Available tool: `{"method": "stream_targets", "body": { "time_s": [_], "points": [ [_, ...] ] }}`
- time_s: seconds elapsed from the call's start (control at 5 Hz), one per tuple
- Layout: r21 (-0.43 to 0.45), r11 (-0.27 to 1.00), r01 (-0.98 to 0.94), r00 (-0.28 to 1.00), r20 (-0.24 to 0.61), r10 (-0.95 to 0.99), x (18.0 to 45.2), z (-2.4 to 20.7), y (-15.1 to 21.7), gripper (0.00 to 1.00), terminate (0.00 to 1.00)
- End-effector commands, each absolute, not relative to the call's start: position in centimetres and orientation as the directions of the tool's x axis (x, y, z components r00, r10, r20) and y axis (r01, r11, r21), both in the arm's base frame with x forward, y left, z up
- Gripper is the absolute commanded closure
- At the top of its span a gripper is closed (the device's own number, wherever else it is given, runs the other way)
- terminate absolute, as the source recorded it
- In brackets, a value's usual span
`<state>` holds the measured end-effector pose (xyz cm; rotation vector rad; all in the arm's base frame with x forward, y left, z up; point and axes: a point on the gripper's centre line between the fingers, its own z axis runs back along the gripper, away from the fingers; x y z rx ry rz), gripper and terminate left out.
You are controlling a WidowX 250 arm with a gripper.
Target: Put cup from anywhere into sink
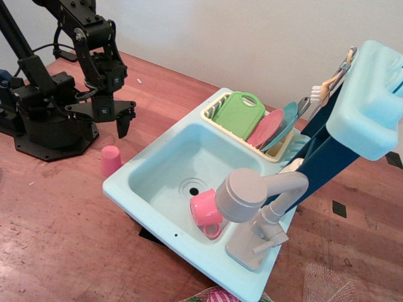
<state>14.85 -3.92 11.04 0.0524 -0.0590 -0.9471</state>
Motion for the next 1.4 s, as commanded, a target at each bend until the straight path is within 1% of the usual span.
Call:
{"method": "stream_targets", "body": {
  "time_s": [0.0,0.2,0.4,0.6,0.8,1.0,1.2],
  "points": [
    [0.071,0.583,0.809,0.583,0.028,-0.812,14.9,11.0,-3.9,0.00,0.00],
    [0.083,0.580,0.810,0.578,0.049,-0.815,15.5,9.5,-4.6,0.00,0.00],
    [0.108,0.593,0.798,0.590,0.058,-0.805,15.7,8.8,-4.6,0.00,0.00],
    [0.115,0.599,0.793,0.595,0.065,-0.801,15.8,7.8,-4.7,0.00,0.00],
    [0.107,0.585,0.804,0.581,0.067,-0.811,16.5,6.5,-4.7,0.00,0.00],
    [0.104,0.586,0.803,0.584,0.057,-0.810,16.5,5.1,-4.3,0.00,0.00],
    [0.128,0.617,0.776,0.613,0.076,-0.787,15.8,4.1,-4.2,0.00,0.00]
  ]
}}
